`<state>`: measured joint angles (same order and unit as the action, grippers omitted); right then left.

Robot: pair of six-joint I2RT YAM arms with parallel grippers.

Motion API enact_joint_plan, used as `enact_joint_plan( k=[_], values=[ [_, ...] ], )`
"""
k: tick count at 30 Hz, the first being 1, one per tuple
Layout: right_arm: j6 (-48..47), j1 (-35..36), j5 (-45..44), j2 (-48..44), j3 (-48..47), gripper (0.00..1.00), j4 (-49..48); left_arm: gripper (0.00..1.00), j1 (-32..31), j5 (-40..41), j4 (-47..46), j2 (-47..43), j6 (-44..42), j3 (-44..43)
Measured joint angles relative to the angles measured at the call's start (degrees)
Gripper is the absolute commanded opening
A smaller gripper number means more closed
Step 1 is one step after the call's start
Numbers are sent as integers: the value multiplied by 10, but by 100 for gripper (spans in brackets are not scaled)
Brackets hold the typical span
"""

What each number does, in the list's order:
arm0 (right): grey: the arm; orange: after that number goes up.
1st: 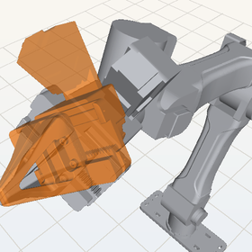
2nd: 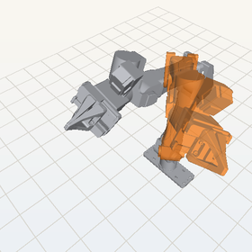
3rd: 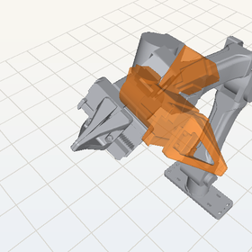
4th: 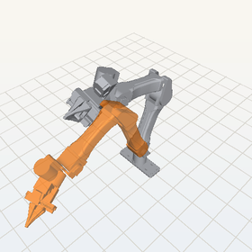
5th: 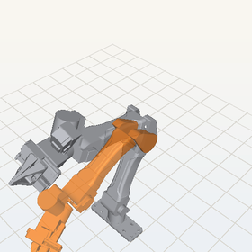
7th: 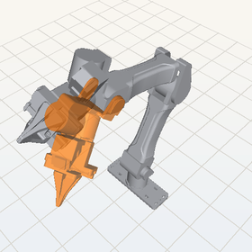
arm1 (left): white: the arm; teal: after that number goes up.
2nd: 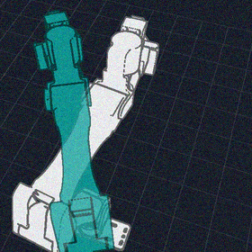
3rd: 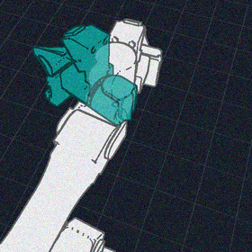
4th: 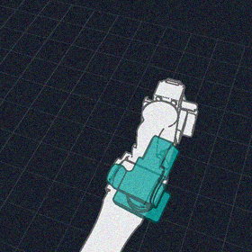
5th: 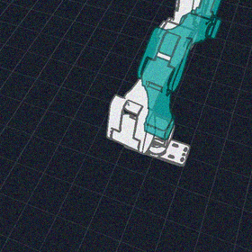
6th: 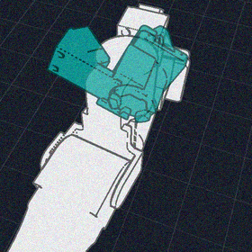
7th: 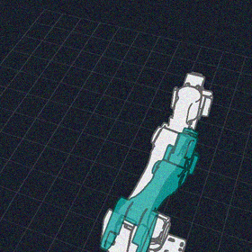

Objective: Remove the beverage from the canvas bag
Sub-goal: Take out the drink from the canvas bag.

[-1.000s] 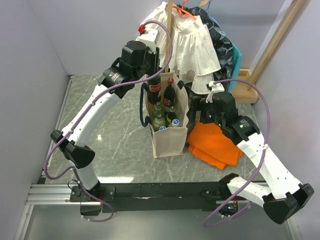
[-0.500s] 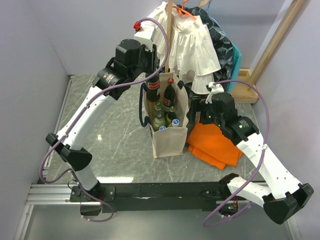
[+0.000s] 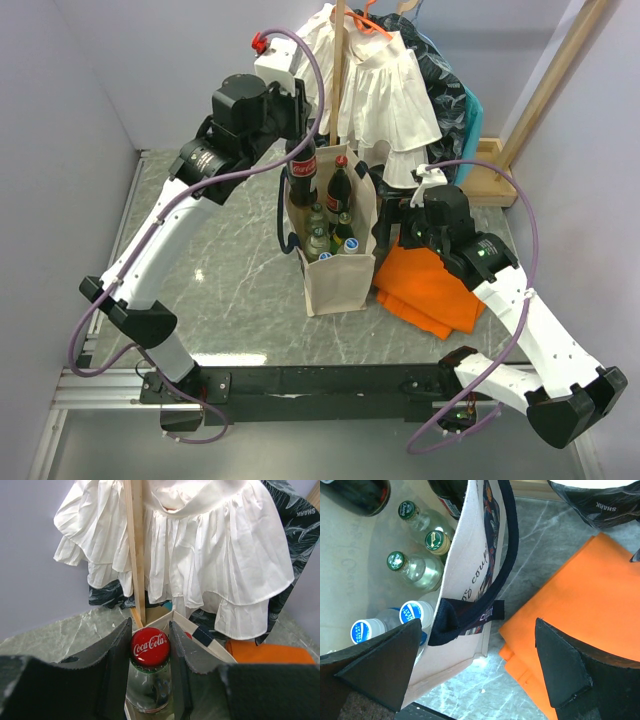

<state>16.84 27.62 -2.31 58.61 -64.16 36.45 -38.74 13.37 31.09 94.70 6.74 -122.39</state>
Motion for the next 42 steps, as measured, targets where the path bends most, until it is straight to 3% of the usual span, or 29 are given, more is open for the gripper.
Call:
enact_joint_plan(
  k=[28, 42],
  values=[
    [0, 0, 16, 7, 0, 100, -1, 1, -2, 42, -18, -39, -42, -14],
    [0, 0, 18, 7, 0, 100, -5, 1, -2, 104, -50, -80, -94, -1]
  ],
)
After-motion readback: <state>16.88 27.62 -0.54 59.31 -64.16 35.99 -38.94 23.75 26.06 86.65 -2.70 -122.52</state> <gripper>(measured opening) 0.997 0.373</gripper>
